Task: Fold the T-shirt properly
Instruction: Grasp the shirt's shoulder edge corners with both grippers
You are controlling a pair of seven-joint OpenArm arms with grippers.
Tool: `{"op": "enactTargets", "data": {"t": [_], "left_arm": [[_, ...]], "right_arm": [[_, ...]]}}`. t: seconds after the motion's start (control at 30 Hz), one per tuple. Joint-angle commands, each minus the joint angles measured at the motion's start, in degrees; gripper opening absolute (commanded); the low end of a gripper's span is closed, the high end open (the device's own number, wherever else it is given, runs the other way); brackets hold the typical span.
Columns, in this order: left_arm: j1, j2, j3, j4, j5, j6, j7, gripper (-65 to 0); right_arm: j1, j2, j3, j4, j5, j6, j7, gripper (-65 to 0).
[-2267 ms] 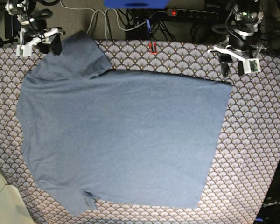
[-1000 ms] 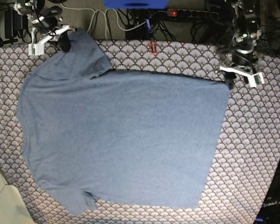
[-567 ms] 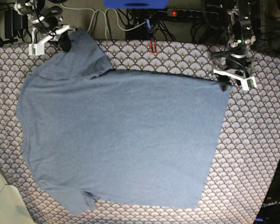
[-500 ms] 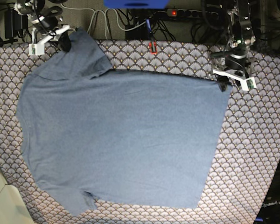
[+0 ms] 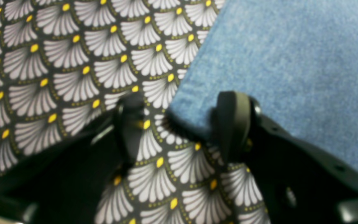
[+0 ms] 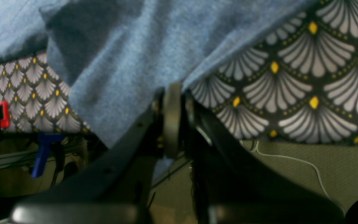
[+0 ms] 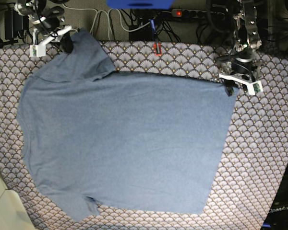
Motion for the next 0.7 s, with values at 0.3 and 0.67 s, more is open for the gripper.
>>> {"op": "enactTargets", "data": {"t": [0.3,0.67], "left_arm": [[0.02,-0.34,-0.05,0.01,-0.33,-0.06,1.41,-58.8],[0.46,-0.34,-0.05,2.29,-0.33,-0.06,1.58,-64.7]], "right_arm": [[-0.96,-0.13,-0.39,-0.57,-3.9,-0.08,-5.61,-65.0],[-0.08,2.42,-0.39,-0.39,-3.81,-0.08,-5.52,-65.0]]}}
